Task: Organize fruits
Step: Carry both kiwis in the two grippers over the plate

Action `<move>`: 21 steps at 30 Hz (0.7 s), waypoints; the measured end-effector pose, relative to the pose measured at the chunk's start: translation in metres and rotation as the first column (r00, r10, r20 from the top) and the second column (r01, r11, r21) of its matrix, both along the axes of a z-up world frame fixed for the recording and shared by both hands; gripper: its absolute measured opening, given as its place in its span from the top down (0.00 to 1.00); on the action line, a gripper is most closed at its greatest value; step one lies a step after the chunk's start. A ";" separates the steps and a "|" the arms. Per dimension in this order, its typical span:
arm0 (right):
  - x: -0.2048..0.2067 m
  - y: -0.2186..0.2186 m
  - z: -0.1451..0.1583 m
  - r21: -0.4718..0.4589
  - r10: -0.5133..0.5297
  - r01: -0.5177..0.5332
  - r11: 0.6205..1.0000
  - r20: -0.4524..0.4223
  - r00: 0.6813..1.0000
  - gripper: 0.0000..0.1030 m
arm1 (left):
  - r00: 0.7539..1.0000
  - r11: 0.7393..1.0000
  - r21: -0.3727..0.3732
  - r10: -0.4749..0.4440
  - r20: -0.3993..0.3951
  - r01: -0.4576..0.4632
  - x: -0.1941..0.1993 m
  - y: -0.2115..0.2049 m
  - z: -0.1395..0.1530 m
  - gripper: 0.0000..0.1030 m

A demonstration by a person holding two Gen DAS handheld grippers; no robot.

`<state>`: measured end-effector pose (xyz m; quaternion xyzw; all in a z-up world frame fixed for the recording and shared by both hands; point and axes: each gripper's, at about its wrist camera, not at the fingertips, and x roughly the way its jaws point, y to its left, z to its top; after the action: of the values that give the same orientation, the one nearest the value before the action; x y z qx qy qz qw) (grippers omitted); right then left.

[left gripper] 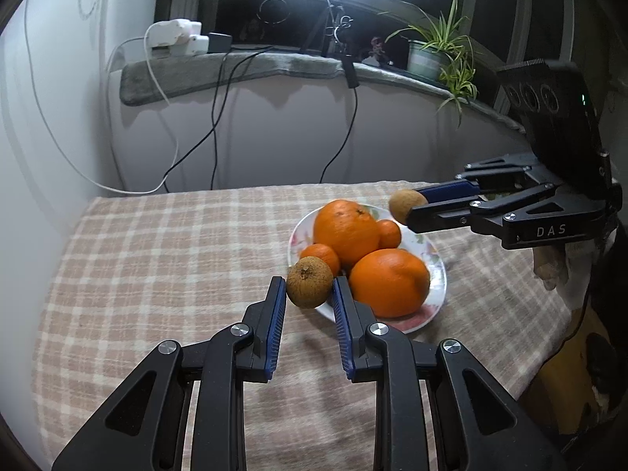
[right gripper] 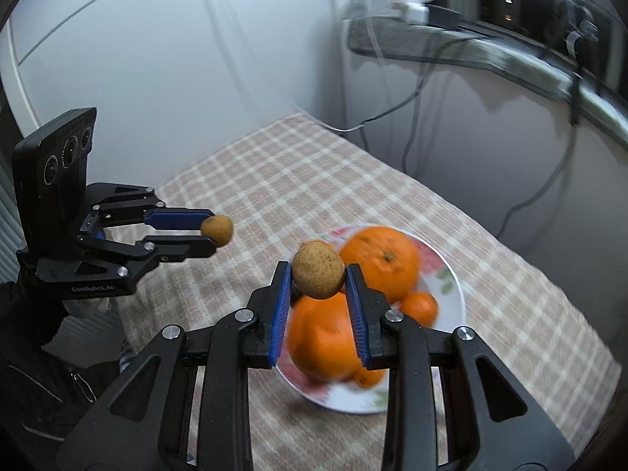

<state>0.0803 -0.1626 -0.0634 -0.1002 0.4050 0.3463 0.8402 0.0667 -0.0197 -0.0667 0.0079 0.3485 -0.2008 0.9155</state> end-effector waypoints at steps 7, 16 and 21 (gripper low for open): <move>-0.010 -0.047 -0.008 0.048 -0.128 0.127 0.991 0.002 0.992 0.72 | 1.000 1.000 -0.025 -0.020 -0.013 0.020 0.003 -0.011 -0.004 0.78; -0.017 -0.073 -0.016 0.068 -0.205 0.203 0.977 0.018 0.979 0.72 | 0.999 0.998 -0.036 -0.044 -0.028 0.043 0.009 -0.027 -0.008 0.78; -0.018 -0.075 -0.023 0.069 -0.212 0.211 0.975 0.011 0.977 0.72 | 0.998 0.998 -0.032 -0.055 -0.030 0.054 0.013 -0.034 -0.008 0.78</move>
<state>0.0621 -0.2376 -0.0862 -0.0314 0.3938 0.2674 0.8789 0.0794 -0.0532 -0.0748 0.0001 0.3592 -0.2313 0.9041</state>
